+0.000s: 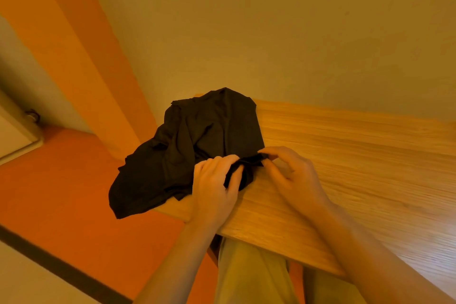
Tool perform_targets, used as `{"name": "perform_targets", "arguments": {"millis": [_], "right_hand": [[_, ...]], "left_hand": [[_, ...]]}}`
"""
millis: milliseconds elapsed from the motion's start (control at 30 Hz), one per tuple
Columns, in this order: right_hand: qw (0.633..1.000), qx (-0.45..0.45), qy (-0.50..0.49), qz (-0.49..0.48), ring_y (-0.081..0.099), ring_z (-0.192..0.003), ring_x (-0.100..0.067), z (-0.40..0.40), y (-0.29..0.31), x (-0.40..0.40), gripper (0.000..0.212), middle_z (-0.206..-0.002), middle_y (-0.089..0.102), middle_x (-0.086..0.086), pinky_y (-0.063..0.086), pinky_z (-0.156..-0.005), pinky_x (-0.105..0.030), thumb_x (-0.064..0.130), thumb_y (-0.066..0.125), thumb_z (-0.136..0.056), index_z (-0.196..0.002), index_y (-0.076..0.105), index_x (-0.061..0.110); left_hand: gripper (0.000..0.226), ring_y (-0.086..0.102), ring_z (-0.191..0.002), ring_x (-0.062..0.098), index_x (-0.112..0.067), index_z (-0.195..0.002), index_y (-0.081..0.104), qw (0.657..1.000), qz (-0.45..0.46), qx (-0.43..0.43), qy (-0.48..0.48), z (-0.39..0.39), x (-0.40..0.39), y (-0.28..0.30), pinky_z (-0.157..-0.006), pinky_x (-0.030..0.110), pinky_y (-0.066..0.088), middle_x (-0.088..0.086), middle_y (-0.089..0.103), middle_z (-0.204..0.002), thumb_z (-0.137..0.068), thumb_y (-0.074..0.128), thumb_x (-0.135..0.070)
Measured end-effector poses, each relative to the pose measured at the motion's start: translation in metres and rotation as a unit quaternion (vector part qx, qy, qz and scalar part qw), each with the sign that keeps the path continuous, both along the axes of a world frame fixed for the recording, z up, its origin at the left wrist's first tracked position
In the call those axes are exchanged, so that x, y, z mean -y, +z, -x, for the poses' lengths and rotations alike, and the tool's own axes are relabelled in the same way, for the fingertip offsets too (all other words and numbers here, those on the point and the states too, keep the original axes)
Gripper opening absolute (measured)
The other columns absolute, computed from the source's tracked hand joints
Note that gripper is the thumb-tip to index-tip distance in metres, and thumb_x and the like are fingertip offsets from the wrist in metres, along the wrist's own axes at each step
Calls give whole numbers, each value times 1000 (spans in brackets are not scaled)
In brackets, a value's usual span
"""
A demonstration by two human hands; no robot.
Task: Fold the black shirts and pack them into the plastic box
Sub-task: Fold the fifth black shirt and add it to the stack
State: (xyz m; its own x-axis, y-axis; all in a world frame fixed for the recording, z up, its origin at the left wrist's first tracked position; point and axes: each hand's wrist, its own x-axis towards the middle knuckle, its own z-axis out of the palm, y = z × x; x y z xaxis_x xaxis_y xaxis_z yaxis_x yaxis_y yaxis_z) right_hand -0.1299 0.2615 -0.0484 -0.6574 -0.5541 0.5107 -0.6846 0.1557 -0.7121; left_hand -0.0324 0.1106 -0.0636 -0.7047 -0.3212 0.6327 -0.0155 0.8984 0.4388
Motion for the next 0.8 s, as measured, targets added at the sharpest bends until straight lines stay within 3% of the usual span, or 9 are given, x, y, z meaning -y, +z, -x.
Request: {"name": "perform_targets", "arguments": {"millis": [167,300,400,567,700,800], "right_hand": [[999,-30,28,1,58,-95,3,0,3,3,24,-98,56,29,42,-85,-8,25,63,-87,-111,62,27],[999,-38,24,-3,57,-97,5,1,2,2,28,-98,56,31,43,-90,-18,41,53,-89,-111,65,28],[999,-28,32,14,58,-99,2,0,1,1,30,-102,62,22,47,-88,-23,39,48,-91,-110,66,23],[996,13,25,89,60,-101,-4,-2,5,1,28,-103,66,8,48,-86,-18,33,48,-93,-110,65,18],[978,62,-49,192,61,-94,-2,5,12,-4,20,-98,65,15,47,-80,-13,27,50,-94,-109,62,24],[966,89,-89,226,62,-92,-3,11,14,-10,18,-98,65,12,47,-79,-15,16,54,-96,-107,62,27]], "left_hand": [[24,54,-79,7,-17,-99,69,1000,0,-9,-7,0,-3,1,-80,26,36,-8,59,-83,-93,54,-34],[24,56,-83,7,-19,-95,69,999,17,-1,-49,-4,-6,2,-83,28,35,-10,61,-87,-92,57,-39],[25,57,-91,3,-22,-94,68,998,2,10,-55,-5,-6,3,-90,29,31,-14,62,-94,-93,52,-42],[18,57,-90,4,-23,-98,70,999,5,15,48,-3,2,-5,-92,24,28,-13,65,-95,-94,53,-30],[15,57,-94,4,-25,-98,71,989,-24,-2,148,-5,5,-8,-92,23,20,-12,66,-97,-89,58,-24],[16,57,-94,6,-26,-97,71,985,-31,1,169,-5,5,-8,-90,24,17,-12,66,-97,-89,57,-26]]}}
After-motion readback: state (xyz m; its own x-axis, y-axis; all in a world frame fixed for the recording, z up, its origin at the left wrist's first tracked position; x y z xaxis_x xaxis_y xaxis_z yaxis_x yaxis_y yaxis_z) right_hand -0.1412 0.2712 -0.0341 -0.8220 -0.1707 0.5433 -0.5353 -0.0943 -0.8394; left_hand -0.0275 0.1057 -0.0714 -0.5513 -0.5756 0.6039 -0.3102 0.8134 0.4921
